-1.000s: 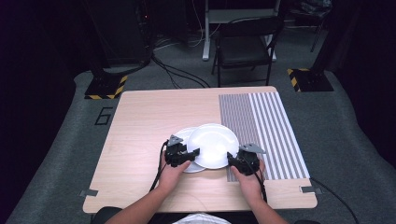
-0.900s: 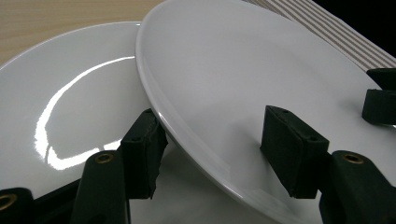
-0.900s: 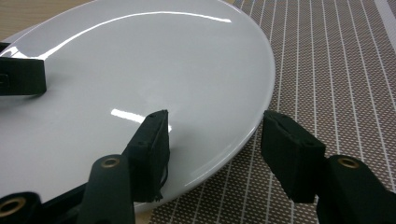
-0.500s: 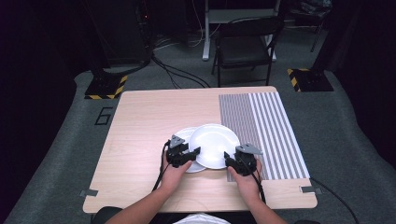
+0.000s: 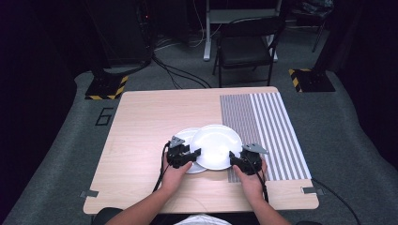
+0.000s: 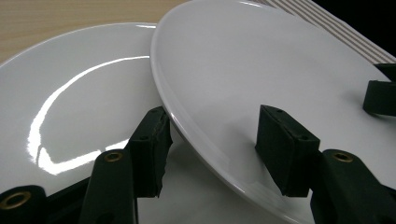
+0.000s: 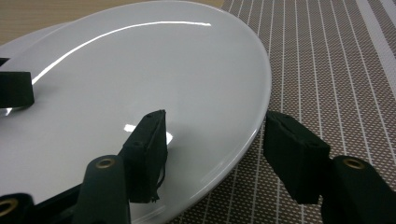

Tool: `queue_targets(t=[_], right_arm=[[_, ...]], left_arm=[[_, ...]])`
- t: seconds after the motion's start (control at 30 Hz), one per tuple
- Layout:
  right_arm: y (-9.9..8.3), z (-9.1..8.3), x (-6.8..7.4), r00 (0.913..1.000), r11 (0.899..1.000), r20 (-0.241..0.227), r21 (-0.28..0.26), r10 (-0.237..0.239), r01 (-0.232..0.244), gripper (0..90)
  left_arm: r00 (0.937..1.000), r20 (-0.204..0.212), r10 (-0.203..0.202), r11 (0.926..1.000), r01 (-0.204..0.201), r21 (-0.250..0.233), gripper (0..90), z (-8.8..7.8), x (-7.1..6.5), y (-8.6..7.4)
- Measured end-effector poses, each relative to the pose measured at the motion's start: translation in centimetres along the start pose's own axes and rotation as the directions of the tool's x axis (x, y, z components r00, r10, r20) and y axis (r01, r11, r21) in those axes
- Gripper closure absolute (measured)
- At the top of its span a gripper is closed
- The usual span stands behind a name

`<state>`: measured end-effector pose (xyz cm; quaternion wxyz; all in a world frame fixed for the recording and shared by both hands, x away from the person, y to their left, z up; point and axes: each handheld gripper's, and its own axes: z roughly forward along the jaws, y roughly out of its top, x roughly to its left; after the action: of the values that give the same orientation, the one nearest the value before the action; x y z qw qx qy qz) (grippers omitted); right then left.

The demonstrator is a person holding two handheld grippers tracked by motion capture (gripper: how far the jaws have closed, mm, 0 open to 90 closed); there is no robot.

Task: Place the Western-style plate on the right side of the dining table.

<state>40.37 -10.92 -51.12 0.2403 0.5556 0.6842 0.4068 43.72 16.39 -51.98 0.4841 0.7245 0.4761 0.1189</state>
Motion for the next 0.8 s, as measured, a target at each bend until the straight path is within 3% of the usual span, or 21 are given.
queue_targets(t=[0.23, 0.43, 0.5, 0.8], right_arm=[[-0.02, 0.12, -0.04, 0.9999, 1.0, -0.006, 0.002, 0.011, -0.011, 38.8], [0.01, 0.45, -0.57, 0.9974, 0.998, -0.032, 0.007, 0.065, -0.065, 39.1], [-0.01, 0.62, -0.62, 0.9979, 0.999, -0.036, -0.001, 0.053, -0.054, 38.2], [-0.1, 0.94, -0.49, 0.9945, 0.995, -0.041, -0.007, 0.096, -0.096, 37.8]], left_arm=[[0.9999, 0.01, -0.012, 0.9999, 0.012, -0.002, 44.7, 0.09, 0.11, -0.02], [0.9999, 0.011, -0.008, 0.9999, 0.008, -0.007, 44.8, 0.13, 0.12, -0.03], [0.9999, 0.008, -0.008, 0.9999, 0.008, -0.007, 44.8, 0.14, 0.09, -0.02], [0.9984, 0.039, -0.042, 0.9991, 0.042, 0.0, 44.8, 0.34, 0.08, -0.07]])
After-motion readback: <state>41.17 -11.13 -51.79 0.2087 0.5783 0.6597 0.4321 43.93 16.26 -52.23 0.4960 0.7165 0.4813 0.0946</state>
